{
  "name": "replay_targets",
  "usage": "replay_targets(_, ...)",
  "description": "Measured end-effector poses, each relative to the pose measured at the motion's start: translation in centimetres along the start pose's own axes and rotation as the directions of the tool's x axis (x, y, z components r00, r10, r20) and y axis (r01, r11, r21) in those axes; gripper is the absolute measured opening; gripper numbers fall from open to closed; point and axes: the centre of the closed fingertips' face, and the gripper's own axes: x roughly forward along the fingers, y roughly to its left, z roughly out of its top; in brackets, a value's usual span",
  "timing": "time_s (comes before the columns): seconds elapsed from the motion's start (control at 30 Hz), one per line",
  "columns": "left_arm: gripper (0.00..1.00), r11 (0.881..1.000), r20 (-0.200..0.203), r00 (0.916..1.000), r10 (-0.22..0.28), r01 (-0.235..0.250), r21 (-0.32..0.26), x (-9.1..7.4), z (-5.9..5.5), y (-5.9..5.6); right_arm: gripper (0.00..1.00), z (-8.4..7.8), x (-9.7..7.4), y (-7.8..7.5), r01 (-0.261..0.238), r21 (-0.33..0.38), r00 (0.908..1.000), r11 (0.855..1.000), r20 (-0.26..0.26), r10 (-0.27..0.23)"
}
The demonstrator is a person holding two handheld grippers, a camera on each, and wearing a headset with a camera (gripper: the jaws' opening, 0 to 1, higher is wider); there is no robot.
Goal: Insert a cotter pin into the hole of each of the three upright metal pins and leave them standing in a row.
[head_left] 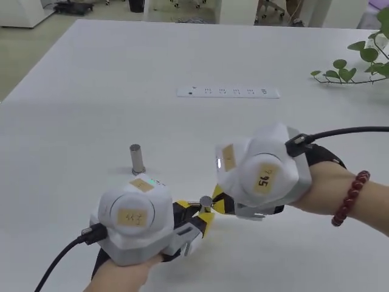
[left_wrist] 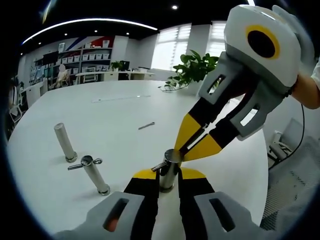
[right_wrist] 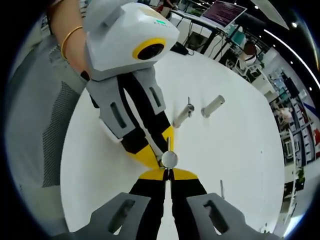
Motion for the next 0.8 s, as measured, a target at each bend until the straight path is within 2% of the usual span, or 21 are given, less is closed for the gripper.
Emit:
replay_targets(0.13, 0.13, 1.0, -0.001, 1.0, 0.001, -0.001, -0.001, 0.0, 0.0, 0.0, 0.1, 0.4, -0.4, 0.0, -0.012, 0.042, 0.9992, 0.999, 0.039, 0.01)
replay_targets(0.27, 0.13, 1.0, -0.001, 1.0, 0.002, -0.002, -0.002, 0.0, 0.0, 0.0, 0.11, 0.4, -0.7, 0.1, -0.013, 0.053, 0.9988, 0.999, 0.048, 0.011)
replay_targets(0.57, 0.13, 1.0, -0.001, 1.0, 0.003, -0.003, -0.005, 0.0, 0.0, 0.0, 0.1, -0.5, -0.9, -0.4, 0.014, 0.058, 0.9997, 0.998, 0.018, -0.015)
replay_targets(0.8, 0.13, 1.0, -0.002, 1.0, 0.004, -0.004, -0.014, 0.0, -0.1, 0.0, 0.07, -0.7, -0.7, -0.1, 0.004, 0.07, 0.9999, 0.998, 0.014, -0.005)
